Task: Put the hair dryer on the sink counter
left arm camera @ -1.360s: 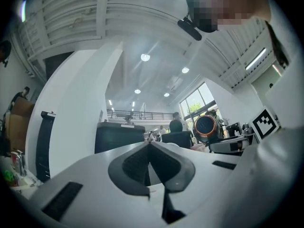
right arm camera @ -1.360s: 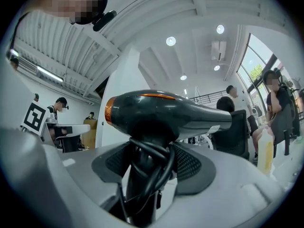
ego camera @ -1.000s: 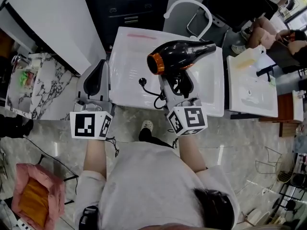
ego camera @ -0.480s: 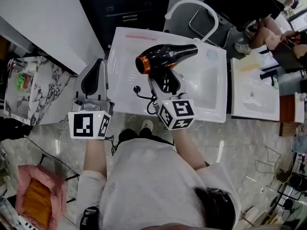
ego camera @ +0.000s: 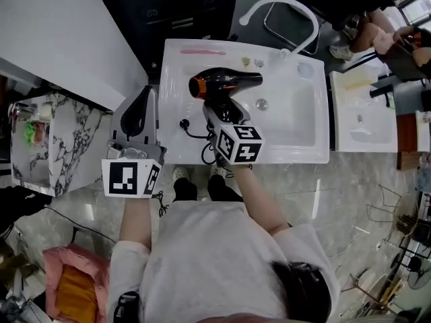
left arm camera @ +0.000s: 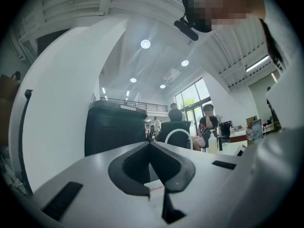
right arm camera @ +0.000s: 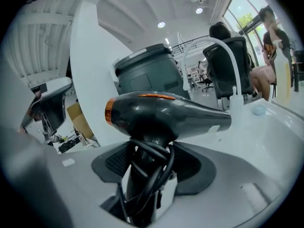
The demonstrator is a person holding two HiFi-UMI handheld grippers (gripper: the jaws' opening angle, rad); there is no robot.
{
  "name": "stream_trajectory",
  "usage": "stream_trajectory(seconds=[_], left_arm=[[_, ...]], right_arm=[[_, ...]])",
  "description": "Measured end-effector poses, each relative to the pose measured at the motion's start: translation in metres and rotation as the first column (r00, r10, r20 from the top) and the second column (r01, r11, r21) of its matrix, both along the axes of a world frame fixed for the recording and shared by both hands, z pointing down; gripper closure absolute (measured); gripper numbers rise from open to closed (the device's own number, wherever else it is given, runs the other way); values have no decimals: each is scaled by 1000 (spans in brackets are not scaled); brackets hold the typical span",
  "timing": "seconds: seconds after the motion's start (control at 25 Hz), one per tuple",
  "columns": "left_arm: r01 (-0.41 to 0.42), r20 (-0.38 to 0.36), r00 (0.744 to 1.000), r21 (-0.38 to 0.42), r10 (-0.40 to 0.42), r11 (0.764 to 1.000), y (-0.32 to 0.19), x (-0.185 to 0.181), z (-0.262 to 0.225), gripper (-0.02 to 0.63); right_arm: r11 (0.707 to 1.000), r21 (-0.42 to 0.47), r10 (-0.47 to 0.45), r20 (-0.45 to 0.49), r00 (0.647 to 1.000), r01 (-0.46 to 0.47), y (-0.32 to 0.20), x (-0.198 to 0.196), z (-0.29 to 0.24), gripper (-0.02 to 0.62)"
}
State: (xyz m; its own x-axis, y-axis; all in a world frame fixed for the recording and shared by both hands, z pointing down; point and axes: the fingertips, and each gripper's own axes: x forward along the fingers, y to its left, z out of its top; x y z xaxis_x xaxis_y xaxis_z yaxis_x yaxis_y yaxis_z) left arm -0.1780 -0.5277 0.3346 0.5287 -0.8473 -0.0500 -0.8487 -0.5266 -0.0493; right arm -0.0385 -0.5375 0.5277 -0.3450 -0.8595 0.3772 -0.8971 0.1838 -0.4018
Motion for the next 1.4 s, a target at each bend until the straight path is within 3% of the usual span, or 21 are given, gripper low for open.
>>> stream_trajectory(seconds=[0.28, 0.64, 1.4], left_arm=[[-61, -8, 998, -27, 61, 998, -24, -20, 9, 600], [-109, 3, 994, -63, 109, 992, -44, -33, 24, 600], [-120, 13, 992, -115, 123, 986, -63, -62, 47, 600]], right_arm=[[986, -146, 72, -42, 997, -77, -24, -13, 45, 318], [947, -296, 92, -119, 989, -124, -44, -25, 102, 318], [861, -463, 104, -244, 964, -210, -60, -17, 159, 318]])
